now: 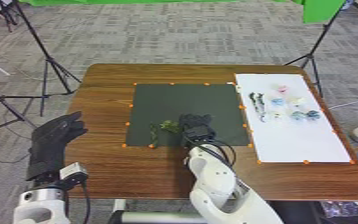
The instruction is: Arrange flowers
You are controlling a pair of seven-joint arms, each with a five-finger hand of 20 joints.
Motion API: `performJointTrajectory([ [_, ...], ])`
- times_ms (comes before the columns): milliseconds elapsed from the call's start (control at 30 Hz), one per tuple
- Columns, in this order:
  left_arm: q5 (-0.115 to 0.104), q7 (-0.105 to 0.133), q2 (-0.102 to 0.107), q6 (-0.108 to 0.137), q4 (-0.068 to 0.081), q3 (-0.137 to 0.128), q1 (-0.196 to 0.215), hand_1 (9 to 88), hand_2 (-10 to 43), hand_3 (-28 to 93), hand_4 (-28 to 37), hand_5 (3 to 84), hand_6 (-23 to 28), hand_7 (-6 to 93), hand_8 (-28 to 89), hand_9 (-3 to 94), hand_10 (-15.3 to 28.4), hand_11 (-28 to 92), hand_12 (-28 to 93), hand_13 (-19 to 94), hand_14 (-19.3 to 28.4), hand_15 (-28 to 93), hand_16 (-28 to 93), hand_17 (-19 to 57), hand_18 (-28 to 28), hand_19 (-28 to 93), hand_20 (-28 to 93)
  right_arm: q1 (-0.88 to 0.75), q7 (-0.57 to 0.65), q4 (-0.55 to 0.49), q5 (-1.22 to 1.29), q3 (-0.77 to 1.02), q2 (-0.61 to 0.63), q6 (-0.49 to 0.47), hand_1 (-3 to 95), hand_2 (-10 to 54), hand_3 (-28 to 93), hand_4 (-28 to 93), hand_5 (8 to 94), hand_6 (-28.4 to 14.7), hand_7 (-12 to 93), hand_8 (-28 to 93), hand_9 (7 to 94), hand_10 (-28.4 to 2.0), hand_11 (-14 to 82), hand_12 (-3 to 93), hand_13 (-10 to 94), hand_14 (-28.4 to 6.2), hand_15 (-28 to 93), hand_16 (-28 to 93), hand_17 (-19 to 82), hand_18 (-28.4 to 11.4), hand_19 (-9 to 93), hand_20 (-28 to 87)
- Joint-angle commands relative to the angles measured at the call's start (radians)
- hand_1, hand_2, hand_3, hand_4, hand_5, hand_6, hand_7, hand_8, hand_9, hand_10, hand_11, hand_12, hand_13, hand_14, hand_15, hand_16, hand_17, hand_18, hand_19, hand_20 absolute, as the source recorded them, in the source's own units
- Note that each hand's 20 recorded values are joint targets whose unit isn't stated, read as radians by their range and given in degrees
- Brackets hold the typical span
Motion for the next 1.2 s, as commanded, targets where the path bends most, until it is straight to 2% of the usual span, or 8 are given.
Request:
performJointTrajectory([
  [33, -0.006, 0.002, 0.006, -0.003, 0.002, 0.015, 0.001, 29.1, 3.3, 81, -15.4, 52.4, 16.5, 20.0, -10, 42.2, 24.5, 52, 13, 34, 28.4, 84, -22, -3.0, 25.0, 55, 47, 0.002, 0.005, 0.030, -0.034, -0.004, -0.026, -0.017, 50.0, -9.5, 77, -26, 87.1, -3.1, 26, 14, 71.9, -18.6, 63.0, 38.2, 59, -21.8, 86, 32, 11, -28.4, 75, 26],
  [333, 0.003, -0.007, 0.000, -0.012, 0.010, 0.031, -0.021, 29.2, 3.2, 82, -15.2, 52.6, 16.5, 20.2, -10, 42.3, 24.5, 52, 13, 34, 28.4, 84, -22, -3.1, 25.0, 55, 47, 0.028, 0.027, 0.068, -0.061, -0.013, -0.044, -0.003, 49.3, -9.5, 76, -26, 87.3, -3.1, 27, 14, 72.3, -18.9, 65.0, 35.5, 59, -22.0, 86, 32, 12, -28.4, 76, 26],
  [500, 0.001, -0.002, 0.001, -0.014, 0.011, 0.033, -0.019, 29.2, 3.3, 81, -15.0, 52.7, 16.7, 20.1, -10, 42.2, 24.5, 52, 13, 34, 28.4, 84, -22, -3.1, 25.0, 55, 47, 0.042, 0.076, 0.084, -0.060, -0.033, -0.033, 0.014, 49.2, -9.5, 75, -25, 87.5, -3.3, 28, 14, 72.4, -19.0, 65.7, 34.1, 60, -22.3, 86, 32, 12, -28.4, 76, 26],
  [567, -0.011, 0.009, 0.011, -0.009, 0.012, 0.038, -0.020, 29.2, 3.3, 81, -14.9, 52.8, 16.7, 20.1, -10, 42.3, 24.5, 52, 13, 34, 28.4, 84, -22, -3.1, 25.0, 55, 47, 0.041, 0.079, 0.092, -0.072, -0.032, -0.038, 0.015, 49.2, -9.5, 75, -25, 87.6, -3.2, 28, 15, 72.7, -19.2, 66.1, 33.7, 60, -22.3, 86, 32, 13, -28.4, 76, 26],
  [800, 0.008, -0.011, -0.007, -0.021, 0.014, 0.032, -0.026, 29.3, 3.3, 81, -14.7, 52.9, 16.7, 20.2, -10, 42.6, 24.5, 52, 13, 34, 28.4, 84, -22, -3.0, 24.9, 55, 47, 0.041, 0.095, 0.097, -0.059, -0.031, -0.036, 0.006, 49.0, -9.5, 75, -25, 88.2, -3.5, 27, 15, 73.2, -19.2, 66.7, 33.1, 61, -22.5, 87, 32, 13, -28.4, 77, 26],
  [1000, 0.001, -0.005, 0.002, -0.009, 0.007, 0.026, -0.011, 29.3, 3.4, 81, -14.4, 53.1, 16.7, 20.1, -10, 42.6, 24.5, 52, 13, 34, 28.4, 84, -22, -3.0, 24.9, 55, 47, 0.027, 0.103, 0.065, -0.039, -0.038, -0.029, -0.016, 40.6, -9.5, 76, -23, 86.1, -3.4, 28, 13, 71.1, -20.5, 66.7, 33.6, 59, -24.5, 87, 33, 13, -28.4, 75, 26],
  [1133, 0.018, -0.021, -0.012, -0.019, 0.006, 0.018, -0.010, 29.4, 3.4, 82, -14.3, 53.1, 16.7, 20.2, -10, 42.8, 24.6, 52, 13, 34, 28.4, 84, -22, -3.1, 24.9, 55, 47, 0.021, 0.098, 0.054, -0.029, -0.033, -0.031, -0.033, 37.3, -9.1, 77, -22, 83.6, -3.9, 30, 7, 69.1, -21.7, 66.9, 33.7, 57, -26.0, 88, 32, 13, -28.4, 74, 29],
  [1200, 0.012, -0.020, -0.006, -0.015, 0.005, 0.018, -0.008, 29.4, 3.4, 82, -14.1, 53.2, 16.7, 20.2, -10, 42.8, 24.6, 52, 13, 34, 28.4, 84, -22, -3.1, 24.9, 55, 47, 0.011, 0.088, 0.046, -0.033, -0.023, -0.041, -0.051, 35.6, -8.1, 77, -22, 82.5, -4.2, 32, 2, 68.1, -22.4, 66.9, 34.0, 56, -26.5, 88, 32, 14, -28.4, 72, 31],
])
